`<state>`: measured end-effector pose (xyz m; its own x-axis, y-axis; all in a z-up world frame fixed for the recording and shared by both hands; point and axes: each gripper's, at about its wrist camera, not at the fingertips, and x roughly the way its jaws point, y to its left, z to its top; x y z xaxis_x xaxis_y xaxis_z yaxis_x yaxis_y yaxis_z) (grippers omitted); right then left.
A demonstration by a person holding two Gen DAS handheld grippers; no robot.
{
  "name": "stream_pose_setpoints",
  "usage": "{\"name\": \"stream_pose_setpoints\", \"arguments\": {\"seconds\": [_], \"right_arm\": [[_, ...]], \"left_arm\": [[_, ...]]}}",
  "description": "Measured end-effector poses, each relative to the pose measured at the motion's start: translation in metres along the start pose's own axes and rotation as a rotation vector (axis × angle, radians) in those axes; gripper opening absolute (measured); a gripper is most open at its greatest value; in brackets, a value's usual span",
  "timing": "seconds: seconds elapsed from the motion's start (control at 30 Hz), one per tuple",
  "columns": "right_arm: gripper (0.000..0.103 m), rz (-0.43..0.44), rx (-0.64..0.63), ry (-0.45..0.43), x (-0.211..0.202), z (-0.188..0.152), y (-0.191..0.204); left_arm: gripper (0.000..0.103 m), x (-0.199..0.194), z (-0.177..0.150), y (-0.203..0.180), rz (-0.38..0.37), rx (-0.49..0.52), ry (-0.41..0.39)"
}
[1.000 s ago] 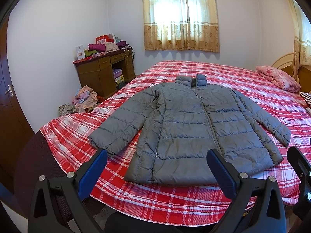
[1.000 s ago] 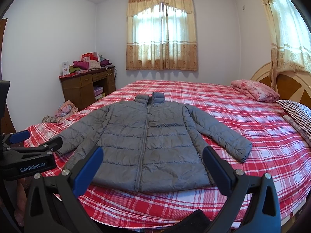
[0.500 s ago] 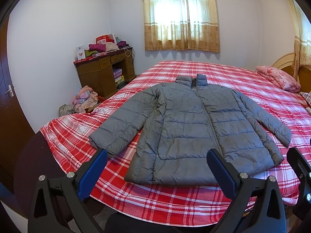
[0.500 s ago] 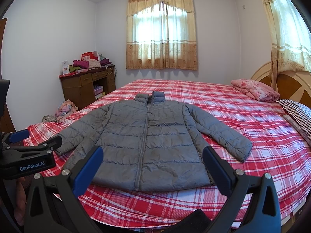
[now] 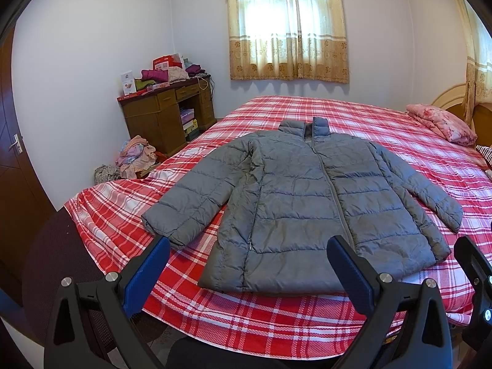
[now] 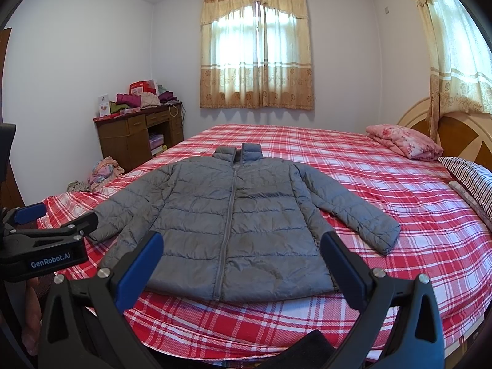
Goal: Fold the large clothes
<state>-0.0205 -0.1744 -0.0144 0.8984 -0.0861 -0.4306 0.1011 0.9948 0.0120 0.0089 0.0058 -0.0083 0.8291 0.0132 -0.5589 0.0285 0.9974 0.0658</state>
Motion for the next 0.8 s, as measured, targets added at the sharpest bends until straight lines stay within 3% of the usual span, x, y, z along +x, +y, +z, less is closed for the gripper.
{"name": "stream_pose_setpoints", "arguments": {"seconds": [0.8], "right_arm": [[0.103,0.006,0.003,0.014,0.0042,-0.0058,0.0026]], "left_arm": [[0.102,0.0013,-0.0009,0.0054,0.005,-0.004,-0.001]]}}
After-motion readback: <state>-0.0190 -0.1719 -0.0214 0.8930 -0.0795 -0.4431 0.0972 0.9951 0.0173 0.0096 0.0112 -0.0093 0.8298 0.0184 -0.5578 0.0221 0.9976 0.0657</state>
